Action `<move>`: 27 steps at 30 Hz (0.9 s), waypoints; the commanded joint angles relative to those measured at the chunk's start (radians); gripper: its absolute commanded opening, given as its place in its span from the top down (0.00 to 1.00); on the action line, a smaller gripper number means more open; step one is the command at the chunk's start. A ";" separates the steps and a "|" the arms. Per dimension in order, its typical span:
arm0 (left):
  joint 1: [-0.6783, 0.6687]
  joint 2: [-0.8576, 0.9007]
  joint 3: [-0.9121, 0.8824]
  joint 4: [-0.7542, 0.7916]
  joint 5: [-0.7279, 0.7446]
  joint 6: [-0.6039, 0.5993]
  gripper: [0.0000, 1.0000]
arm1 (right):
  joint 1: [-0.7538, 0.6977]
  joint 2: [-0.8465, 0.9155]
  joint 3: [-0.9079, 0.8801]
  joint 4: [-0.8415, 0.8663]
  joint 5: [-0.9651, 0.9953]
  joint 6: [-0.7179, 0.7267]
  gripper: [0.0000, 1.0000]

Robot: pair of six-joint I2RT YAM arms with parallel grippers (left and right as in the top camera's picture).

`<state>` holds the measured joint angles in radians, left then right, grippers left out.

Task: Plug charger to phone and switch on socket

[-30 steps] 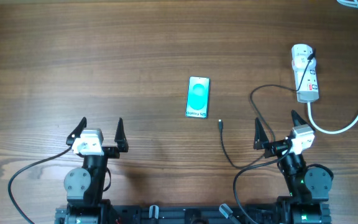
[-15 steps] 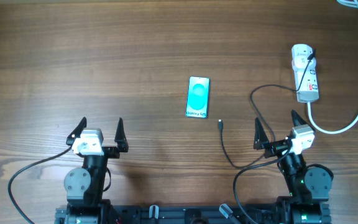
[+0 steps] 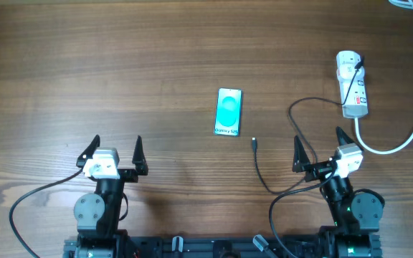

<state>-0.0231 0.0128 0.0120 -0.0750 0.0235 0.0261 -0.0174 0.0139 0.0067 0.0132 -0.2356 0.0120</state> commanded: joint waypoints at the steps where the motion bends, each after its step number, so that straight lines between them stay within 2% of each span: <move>1: 0.008 -0.006 -0.006 -0.002 0.001 0.023 0.00 | 0.005 0.002 0.000 0.004 -0.009 -0.010 0.00; 4: 0.008 -0.006 -0.006 0.005 -0.054 0.031 0.00 | 0.005 0.002 0.000 0.004 -0.009 -0.010 0.00; 7: -0.005 -0.005 -0.006 0.027 0.315 -0.213 0.00 | 0.005 0.002 0.000 0.004 -0.009 -0.010 0.00; 9: -0.010 -0.005 -0.006 0.035 0.484 -0.282 0.00 | 0.005 0.002 0.000 0.004 -0.009 -0.010 0.00; 12: -0.010 -0.005 -0.006 0.131 0.485 -0.282 0.00 | 0.005 0.002 0.000 0.004 -0.009 -0.010 0.00; 15: -0.010 -0.004 0.003 0.417 0.476 -0.282 0.00 | 0.005 0.002 0.000 0.004 -0.009 -0.010 0.00; 16: -0.009 -0.003 0.039 0.442 0.422 -0.307 0.00 | 0.005 0.002 0.000 0.004 -0.009 -0.010 0.00; 18: -0.009 0.017 0.134 0.351 0.351 -0.325 0.00 | 0.005 0.002 0.000 0.004 -0.009 -0.010 0.00; 22: -0.009 0.267 0.522 -0.014 0.346 -0.322 0.00 | 0.005 0.002 0.000 0.004 -0.009 -0.010 0.00; 24: -0.010 0.484 0.808 -0.360 0.357 -0.322 0.00 | 0.005 0.002 0.000 0.004 -0.009 -0.010 0.00; 25: -0.010 0.569 0.906 -0.474 0.418 -0.323 0.00 | 0.005 0.002 0.000 0.004 -0.009 -0.009 0.00; 27: -0.010 0.702 1.024 -0.614 0.635 -0.326 0.00 | 0.005 0.002 0.000 0.004 -0.009 -0.010 0.00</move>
<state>-0.0277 0.5781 0.9134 -0.6006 0.4347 -0.2962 -0.0174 0.0204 0.0067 0.0147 -0.2356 0.0120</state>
